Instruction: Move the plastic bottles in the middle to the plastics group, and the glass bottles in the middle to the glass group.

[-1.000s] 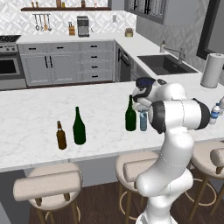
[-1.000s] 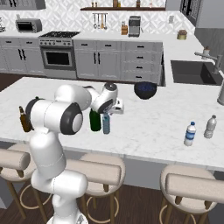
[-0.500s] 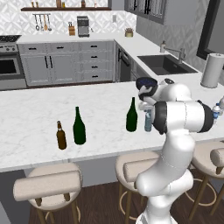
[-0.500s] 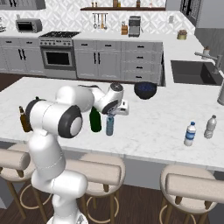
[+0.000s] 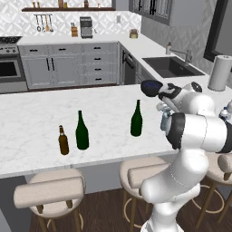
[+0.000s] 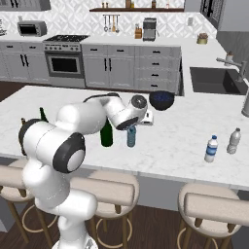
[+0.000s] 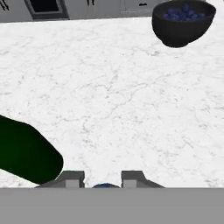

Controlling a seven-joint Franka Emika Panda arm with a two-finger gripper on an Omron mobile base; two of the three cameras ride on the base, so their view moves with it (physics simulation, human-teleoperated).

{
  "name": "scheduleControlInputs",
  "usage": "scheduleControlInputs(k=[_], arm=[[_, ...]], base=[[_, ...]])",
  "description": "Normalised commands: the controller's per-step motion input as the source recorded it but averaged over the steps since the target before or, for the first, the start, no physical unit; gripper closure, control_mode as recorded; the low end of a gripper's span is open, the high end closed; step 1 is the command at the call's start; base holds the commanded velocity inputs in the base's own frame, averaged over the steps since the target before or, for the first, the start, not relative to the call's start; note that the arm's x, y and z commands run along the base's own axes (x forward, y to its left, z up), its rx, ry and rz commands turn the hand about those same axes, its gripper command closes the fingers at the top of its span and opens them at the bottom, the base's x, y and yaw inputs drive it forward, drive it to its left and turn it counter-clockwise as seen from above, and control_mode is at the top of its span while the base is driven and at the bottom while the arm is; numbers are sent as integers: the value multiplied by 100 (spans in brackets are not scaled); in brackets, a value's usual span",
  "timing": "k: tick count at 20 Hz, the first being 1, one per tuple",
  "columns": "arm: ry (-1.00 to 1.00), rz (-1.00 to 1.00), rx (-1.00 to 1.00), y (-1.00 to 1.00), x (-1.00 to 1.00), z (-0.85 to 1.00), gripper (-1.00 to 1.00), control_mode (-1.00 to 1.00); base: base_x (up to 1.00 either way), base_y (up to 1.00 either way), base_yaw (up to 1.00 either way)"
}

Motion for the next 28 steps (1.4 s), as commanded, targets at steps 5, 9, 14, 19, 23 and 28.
scheduleControlInputs(k=[5,9,14,19,23,28], arm=[[-30,0,-4,-65,-50,31,100,-100],[-11,-6,0,-78,-52,30,100,-100],[1,-17,0,-72,-29,34,100,-100],[6,-21,0,-75,-19,40,100,-100],[2,-18,0,-76,-37,16,100,-100],[-1,-16,-3,-77,-33,0,100,-100]], base=[[0,0,0],[0,0,0],[0,0,0],[0,0,0],[0,0,0],[0,0,0]])
